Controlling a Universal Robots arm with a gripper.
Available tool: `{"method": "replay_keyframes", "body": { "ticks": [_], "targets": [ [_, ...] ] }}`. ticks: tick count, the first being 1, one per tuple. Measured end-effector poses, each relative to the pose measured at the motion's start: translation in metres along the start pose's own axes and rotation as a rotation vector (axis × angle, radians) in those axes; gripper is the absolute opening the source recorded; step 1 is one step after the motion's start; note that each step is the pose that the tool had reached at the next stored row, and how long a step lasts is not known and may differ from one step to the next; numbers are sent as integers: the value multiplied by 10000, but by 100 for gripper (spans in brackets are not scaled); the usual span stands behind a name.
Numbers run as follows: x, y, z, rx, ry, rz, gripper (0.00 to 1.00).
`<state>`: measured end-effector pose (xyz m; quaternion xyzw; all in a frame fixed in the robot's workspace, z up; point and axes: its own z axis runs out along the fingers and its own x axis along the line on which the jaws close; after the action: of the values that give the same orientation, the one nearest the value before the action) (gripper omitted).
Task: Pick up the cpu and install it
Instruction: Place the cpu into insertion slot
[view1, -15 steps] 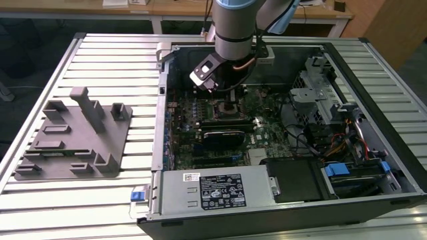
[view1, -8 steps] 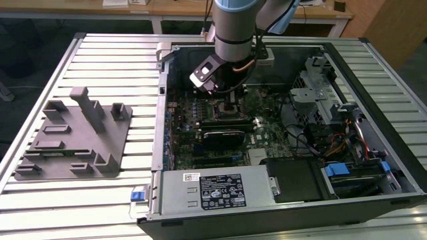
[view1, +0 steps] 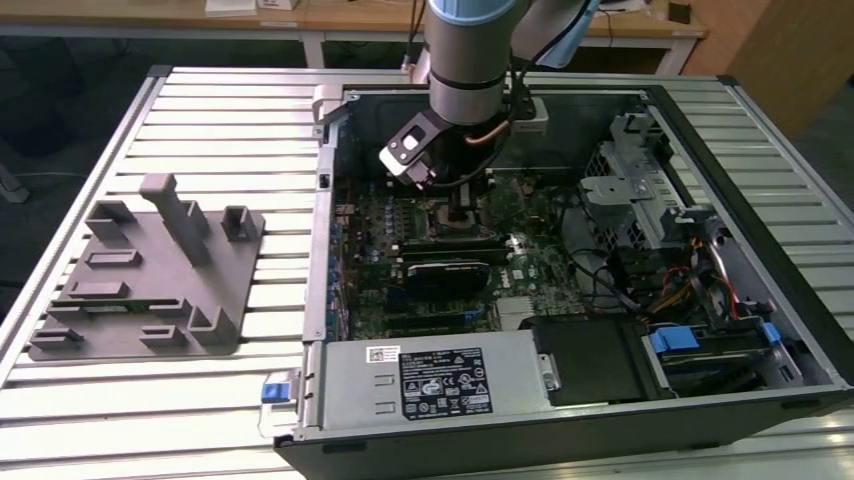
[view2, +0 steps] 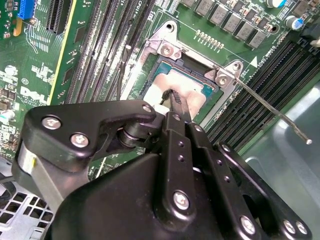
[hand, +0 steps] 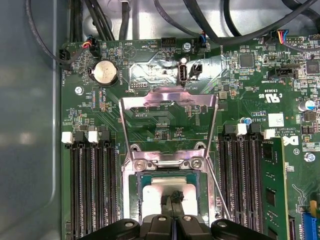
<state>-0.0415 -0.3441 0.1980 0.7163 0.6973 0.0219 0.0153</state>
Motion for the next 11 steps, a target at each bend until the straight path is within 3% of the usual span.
{"method": "replay_keyframes", "body": {
  "ticks": [11],
  "targets": [
    [-1,0,6,0,9,0,11]
  ]
}}
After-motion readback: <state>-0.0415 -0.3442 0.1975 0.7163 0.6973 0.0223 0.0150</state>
